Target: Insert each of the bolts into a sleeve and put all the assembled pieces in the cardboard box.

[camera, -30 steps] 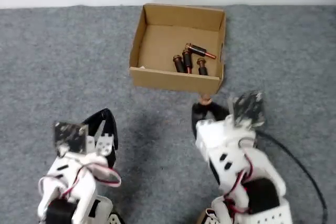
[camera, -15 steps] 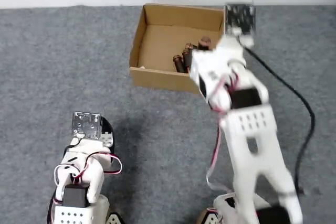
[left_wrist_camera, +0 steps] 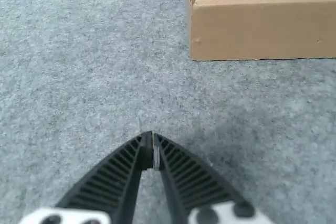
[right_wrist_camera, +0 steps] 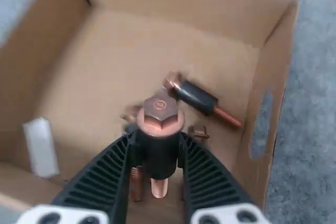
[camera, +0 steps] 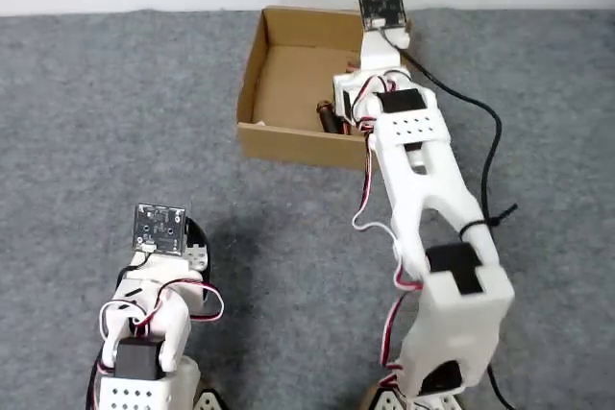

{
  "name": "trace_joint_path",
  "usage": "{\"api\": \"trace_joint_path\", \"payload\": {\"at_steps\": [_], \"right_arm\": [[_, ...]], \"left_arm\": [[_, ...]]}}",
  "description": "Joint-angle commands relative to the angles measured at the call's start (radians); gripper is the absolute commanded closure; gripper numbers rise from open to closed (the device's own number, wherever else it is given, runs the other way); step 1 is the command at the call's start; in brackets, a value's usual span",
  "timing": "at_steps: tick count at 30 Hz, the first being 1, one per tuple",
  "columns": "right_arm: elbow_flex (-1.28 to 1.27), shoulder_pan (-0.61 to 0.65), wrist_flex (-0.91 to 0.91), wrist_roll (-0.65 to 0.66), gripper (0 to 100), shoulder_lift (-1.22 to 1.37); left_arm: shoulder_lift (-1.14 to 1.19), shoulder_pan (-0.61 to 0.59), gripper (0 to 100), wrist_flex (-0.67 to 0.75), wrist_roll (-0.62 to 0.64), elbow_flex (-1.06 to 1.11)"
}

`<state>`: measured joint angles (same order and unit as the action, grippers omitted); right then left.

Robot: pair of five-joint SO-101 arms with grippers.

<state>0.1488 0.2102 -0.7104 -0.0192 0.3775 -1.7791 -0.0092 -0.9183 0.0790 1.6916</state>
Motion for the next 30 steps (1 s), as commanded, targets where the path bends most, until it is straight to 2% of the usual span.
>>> {"api": "trace_joint_path", "payload": {"at_steps": [1,7,10,15,17,21,26,30], "right_arm": [[0.074,-0.035,0.018,0.054,99.1,0.039],[0.077,-0.028,0.016,0.061,99.0,0.116],[0.077,-0.025,0.005,0.117,98.4,0.147],[0.078,-0.022,-0.087,0.124,82.3,0.154],[0.094,-0.024,-0.124,0.123,80.4,0.147],[0.149,-0.028,-0.185,0.121,86.5,0.104],[0.167,-0.021,-0.285,0.121,99.6,0.002],[0.167,-0.025,-0.387,0.120,99.1,-0.090]], "left_arm": [[-0.005,-0.008,99,-0.009,-0.005,-0.007],[-0.005,-0.008,99,-0.009,-0.005,-0.007],[-0.005,-0.008,99,-0.009,-0.005,-0.007],[-0.005,-0.006,99,-0.009,-0.005,-0.007],[-0.005,-0.006,99,-0.009,-0.005,-0.007],[-0.005,-0.006,99,-0.009,-0.005,-0.007],[-0.005,-0.005,99,-0.009,-0.005,-0.007],[-0.005,-0.005,99,-0.009,-0.005,-0.007]]}}
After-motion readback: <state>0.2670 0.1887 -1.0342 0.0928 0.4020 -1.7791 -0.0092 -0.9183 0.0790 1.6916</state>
